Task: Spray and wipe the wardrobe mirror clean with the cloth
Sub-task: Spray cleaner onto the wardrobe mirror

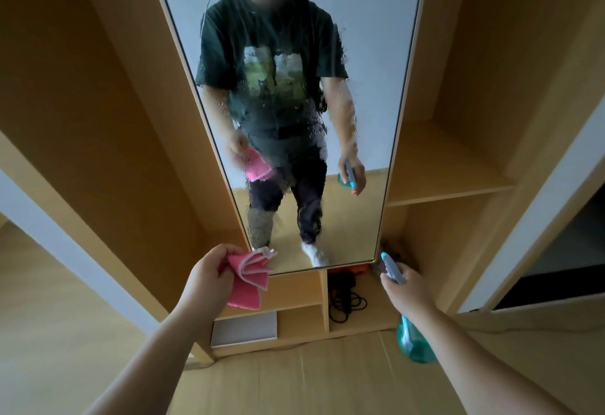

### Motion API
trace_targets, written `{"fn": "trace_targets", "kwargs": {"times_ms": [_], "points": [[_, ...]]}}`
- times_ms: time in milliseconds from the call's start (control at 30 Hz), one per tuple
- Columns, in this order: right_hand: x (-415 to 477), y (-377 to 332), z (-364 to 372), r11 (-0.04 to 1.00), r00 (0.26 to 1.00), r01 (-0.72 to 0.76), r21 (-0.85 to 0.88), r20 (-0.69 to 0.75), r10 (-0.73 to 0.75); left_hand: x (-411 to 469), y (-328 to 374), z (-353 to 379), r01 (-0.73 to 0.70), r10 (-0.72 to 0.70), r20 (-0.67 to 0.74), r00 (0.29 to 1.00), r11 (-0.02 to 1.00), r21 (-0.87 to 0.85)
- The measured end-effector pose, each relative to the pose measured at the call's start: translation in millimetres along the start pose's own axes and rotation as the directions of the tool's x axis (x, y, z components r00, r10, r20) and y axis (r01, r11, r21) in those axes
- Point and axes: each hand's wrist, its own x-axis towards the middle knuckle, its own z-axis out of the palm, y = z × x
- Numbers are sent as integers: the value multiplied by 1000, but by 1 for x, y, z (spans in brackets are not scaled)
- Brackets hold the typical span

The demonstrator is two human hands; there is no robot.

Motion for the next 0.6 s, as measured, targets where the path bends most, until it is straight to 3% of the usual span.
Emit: {"fn": "trace_targets", "kwargs": {"times_ms": [167,333,600], "points": [[-9,11,17,987,999,-44,-155,10,46,-6,-15,-1,41,-42,6,999,999,26],[-9,20,41,990,994,-98,-99,28,101,-11,-28,-2,62,-61,-12,998,997,50],[-13,15,55,993,998,-59,-101,30,62,-15,-38,1,87,-86,-31,996,995,57]]}}
